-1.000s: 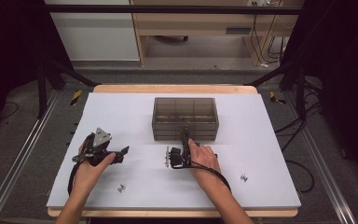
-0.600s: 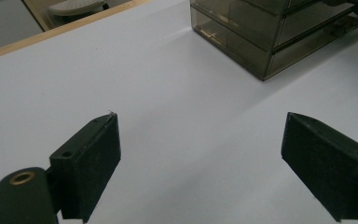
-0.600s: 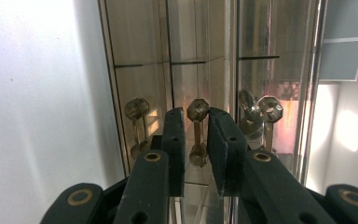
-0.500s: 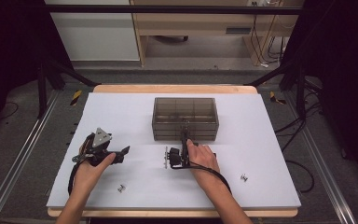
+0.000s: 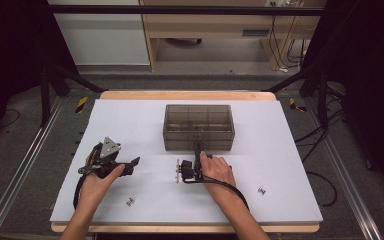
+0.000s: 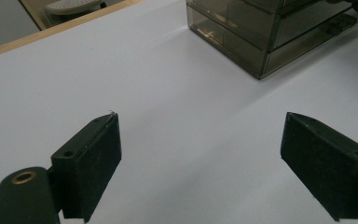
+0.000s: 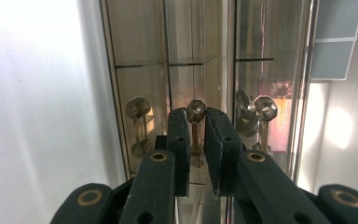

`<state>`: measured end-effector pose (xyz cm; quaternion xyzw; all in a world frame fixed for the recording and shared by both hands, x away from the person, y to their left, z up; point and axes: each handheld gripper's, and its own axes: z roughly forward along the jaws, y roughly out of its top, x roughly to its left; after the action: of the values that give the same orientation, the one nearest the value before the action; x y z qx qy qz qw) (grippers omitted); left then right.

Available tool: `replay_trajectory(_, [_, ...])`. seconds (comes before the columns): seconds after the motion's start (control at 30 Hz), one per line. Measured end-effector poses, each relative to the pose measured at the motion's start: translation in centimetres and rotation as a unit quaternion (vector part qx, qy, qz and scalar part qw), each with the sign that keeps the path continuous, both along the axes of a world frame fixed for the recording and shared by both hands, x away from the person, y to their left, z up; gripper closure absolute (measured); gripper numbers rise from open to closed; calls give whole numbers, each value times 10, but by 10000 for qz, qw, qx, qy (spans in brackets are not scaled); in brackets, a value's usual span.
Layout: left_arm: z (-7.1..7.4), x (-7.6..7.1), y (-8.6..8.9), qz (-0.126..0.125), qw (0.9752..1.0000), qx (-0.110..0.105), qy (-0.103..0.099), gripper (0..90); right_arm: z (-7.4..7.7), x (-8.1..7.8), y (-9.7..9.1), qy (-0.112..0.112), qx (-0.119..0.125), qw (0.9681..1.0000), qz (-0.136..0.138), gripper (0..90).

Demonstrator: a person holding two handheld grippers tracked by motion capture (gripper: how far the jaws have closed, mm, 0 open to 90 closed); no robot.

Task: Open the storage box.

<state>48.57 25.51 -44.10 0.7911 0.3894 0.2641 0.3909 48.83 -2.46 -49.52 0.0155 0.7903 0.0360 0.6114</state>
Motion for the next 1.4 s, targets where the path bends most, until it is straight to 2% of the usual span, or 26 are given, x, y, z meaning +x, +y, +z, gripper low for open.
replay_trajectory(0.37, [1,0,1,5,10000,22,8,119,0,-25,0,-18,-137,9998,116,809])
replay_trajectory(0.43, [1,0,0,-14,10000,21,12,119,0,-27,-1,38,-61,9999,84,799])
replay_trajectory(0.47, [1,0,0,-30,10000,14,7,119,1,-27,-1,70,-38,9999,97,767])
replay_trajectory(0.53, [1,-1,-2,-87,9999,35,36,117,3,-29,-1,103,101,9999,94,701])
replay_trajectory(0.63, [-1,-1,-6,-191,9998,76,64,116,10,-34,-3,146,341,9993,37,669])
replay_trajectory(0.73, [-3,-2,-14,-371,9992,91,79,114,18,-39,-11,269,753,9967,-129,662])
replay_trajectory(0.8, [-2,-3,-18,-463,9988,154,73,114,23,-42,-18,350,932,9949,-184,659])
replay_trajectory(0.87, [-3,-5,-25,-597,9981,112,84,114,27,-44,-26,435,1067,9930,-261,657])
replay_trajectory(0.93, [-4,-6,-32,-764,9970,75,132,115,31,-45,-36,545,1268,9897,-374,657])
replay_trajectory(1.03, [-6,-6,-39,-877,9959,103,182,121,36,-45,-49,768,1655,9820,-488,658])
replay_trajectory(1.07, [-7,-6,-41,-896,9957,100,189,126,37,-45,-53,812,1708,9808,-486,658])
replay_trajectory(1.2, [-5,-3,-47,-959,9951,83,212,176,40,-42,-71,1089,2018,9719,-524,645])
replay_trajectory(1.3, [-2,-1,-53,-1047,9943,110,194,223,41,-39,-86,1387,2344,9605,-565,636])
replay_trajectory(1.37, [-1,1,-58,-1103,9937,104,194,243,42,-38,-93,1478,2490,9554,-578,628])
replay_trajectory(1.4, [-1,3,-59,-1129,9933,116,205,248,42,-38,-97,1560,2578,9515,-618,621])
